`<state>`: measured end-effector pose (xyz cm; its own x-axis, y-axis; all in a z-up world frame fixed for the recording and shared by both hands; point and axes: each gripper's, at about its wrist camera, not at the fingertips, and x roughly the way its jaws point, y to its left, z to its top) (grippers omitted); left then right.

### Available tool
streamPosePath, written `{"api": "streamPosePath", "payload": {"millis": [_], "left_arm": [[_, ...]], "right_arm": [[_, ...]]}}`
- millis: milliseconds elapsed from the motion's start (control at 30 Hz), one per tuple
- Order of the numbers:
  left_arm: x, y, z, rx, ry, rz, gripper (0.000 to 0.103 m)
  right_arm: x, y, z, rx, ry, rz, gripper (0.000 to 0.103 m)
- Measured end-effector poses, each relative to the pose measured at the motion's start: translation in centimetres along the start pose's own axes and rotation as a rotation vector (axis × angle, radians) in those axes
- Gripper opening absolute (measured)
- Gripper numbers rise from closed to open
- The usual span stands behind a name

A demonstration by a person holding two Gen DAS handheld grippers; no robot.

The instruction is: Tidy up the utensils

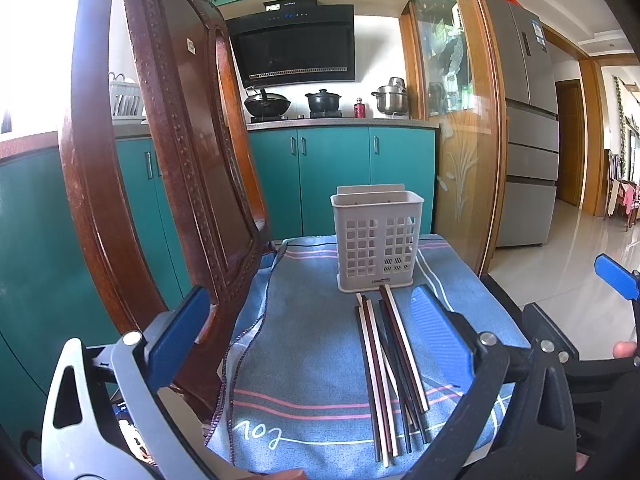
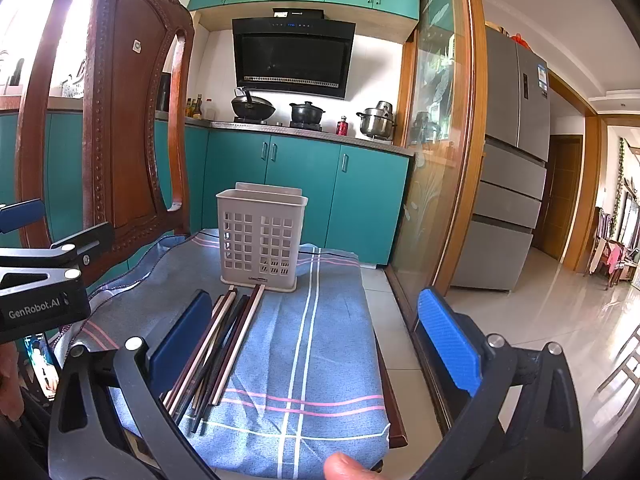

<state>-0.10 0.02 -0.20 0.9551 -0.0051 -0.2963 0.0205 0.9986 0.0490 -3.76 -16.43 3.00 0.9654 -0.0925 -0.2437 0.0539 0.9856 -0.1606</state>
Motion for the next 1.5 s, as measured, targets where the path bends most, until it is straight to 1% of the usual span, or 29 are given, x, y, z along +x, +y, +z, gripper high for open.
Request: {"api": "streamPosePath", "payload": {"millis": [1300,1333,1367,1400,1433,1467,1500], "left_arm": [[0.4,-0.4,-0.7,0.011,0.015,0.003,0.100],[0.5,-0.4,-0.8,0.011,0.022,0.004,0.100],[0.8,-0.4,-1.0,0.012,0.035,0.008,0.100],[1.3,-0.4,-1.1,0.012,0.060,0.013,0.100],[1.8,-0.4,-1.2,0.011,0.089,0.013,0.100],[2.7,-0.3,-1.6,0.005,0.147,0.004,0.100],[3.3,-0.2,-1.7,-0.004,0.184,-0.014,0.100]], "right_arm": [[0.3,0.1,-0.2,-0.002,0.009,0.006,0.100],[0.4,0.1,-0.2,-0.002,0.011,0.001,0.100],[0.7,0.1,-0.2,-0.007,0.025,-0.027,0.100],[1.4,0.0,-0.1,-0.026,0.052,-0.090,0.100],[2.3,-0.1,0.1,-0.047,0.083,-0.154,0.100],[3.5,-0.5,0.2,-0.069,0.135,-0.215,0.100],[4.6,-1.3,0.5,-0.059,0.188,-0.210,0.100]]}}
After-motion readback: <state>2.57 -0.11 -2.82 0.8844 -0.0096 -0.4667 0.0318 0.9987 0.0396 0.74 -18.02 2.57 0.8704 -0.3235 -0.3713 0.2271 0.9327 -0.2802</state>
